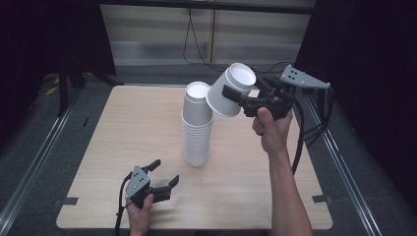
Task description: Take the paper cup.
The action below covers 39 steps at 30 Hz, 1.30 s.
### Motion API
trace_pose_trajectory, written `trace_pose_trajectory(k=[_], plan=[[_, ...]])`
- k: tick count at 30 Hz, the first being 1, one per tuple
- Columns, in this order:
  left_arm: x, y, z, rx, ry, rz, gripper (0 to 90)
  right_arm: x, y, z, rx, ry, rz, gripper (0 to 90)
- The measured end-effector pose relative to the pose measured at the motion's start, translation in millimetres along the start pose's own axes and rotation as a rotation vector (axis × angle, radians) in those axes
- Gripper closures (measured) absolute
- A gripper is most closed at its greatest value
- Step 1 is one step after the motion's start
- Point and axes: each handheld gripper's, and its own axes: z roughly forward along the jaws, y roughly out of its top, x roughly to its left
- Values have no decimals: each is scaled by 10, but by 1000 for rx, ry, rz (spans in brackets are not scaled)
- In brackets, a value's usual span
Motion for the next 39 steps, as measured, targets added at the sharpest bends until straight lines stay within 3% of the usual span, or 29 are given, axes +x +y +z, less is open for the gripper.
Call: trace_pose_trajectory(k=[11, 20, 24, 27, 34, 39], plan=[[-2, 1, 2, 4, -8, 6, 156, 11, -107, -203, -5, -19, 14, 232], [26, -1, -3, -1, -19, -27, 158, 58, -271, -310, 16, -16, 22, 232], [13, 3, 10, 8, -20, -28, 158, 56, -355, -336, 19, -15, 38, 232], [19, 1, 14, -4, -57, -41, 156, 60, -434, -343, 26, -15, 45, 232], [8, 35, 21, 0, -61, -48, 157, 97, -619, -342, 37, -8, 68, 233], [12, 91, 5, 4, -65, -31, 156, 110, -694, -350, 53, -12, 72, 233]])
